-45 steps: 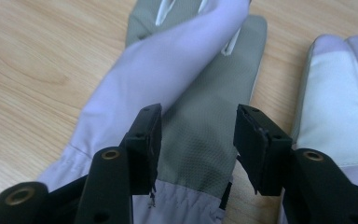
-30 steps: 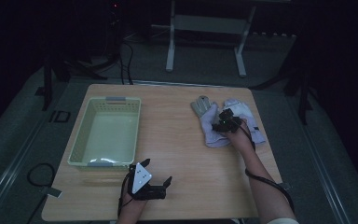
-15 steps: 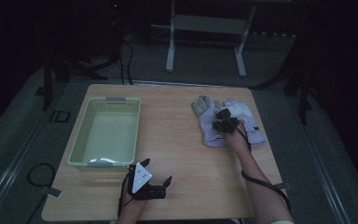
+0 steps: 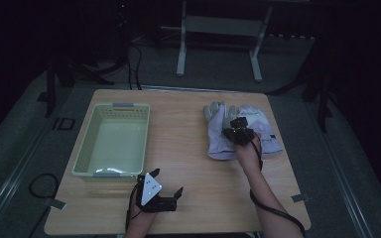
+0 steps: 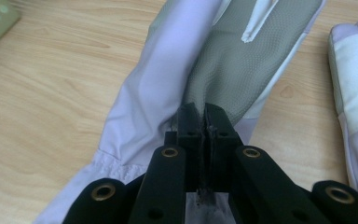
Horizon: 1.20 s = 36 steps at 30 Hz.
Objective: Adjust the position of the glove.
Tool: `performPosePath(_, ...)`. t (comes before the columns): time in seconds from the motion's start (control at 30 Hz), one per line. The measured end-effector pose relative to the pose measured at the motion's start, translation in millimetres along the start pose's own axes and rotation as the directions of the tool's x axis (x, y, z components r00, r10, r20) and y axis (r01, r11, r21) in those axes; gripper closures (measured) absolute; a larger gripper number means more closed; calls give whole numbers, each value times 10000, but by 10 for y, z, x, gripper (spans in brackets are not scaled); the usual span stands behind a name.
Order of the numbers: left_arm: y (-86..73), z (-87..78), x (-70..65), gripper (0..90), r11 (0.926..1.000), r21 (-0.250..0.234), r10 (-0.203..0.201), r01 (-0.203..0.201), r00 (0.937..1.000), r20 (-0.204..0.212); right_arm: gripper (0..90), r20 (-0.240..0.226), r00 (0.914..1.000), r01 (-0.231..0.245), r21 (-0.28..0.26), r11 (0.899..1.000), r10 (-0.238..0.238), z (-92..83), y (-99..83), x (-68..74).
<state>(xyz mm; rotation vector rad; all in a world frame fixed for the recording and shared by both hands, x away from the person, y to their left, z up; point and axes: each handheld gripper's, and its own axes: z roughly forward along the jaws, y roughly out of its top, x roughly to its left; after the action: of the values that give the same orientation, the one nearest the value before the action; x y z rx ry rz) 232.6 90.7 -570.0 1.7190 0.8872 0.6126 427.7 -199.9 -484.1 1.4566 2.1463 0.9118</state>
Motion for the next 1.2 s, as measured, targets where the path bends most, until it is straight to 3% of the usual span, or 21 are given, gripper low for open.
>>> performPosePath(0.07, 0, 0, 1, 2, 10000, 5, -13, 13, 10000, -6, 865, -53, 9998, -168, -83, 9998, 168, -36, -8, 37)
performPosePath(0.13, 0, 0, 0, 2, 10000, 2, -6, 6, 10000, -12, 865, -112, 9996, -260, -266, 9993, 257, -136, -32, 167)
performPosePath(0.27, 0, 1, -2, 2, 10000, -20, 0, 0, 10000, -5, 865, -220, 9996, -193, -484, 9986, 183, -226, -63, 303)
performPosePath(0.33, 0, 0, -2, 2, 10000, -10, 11, -11, 10000, -1, 865, -262, 9996, -149, -663, 9977, 132, -296, -100, 454)
performPosePath(0.63, 0, -1, -4, 2, 10000, -25, 54, -54, 10000, 14, 864, -599, 9982, -21, -416, 9991, -4, -152, -262, 848)
performPosePath(0.93, 0, -1, -6, 2, 10000, -29, 58, -58, 10000, 70, 863, -753, 9971, -93, -85, 9999, 86, 102, -337, 1015)
performPosePath(1.2, 0, -1, -10, 2, 10000, -42, 61, -61, 9999, 130, 859, -495, 9987, -136, 228, 9996, 147, 255, -462, 986)
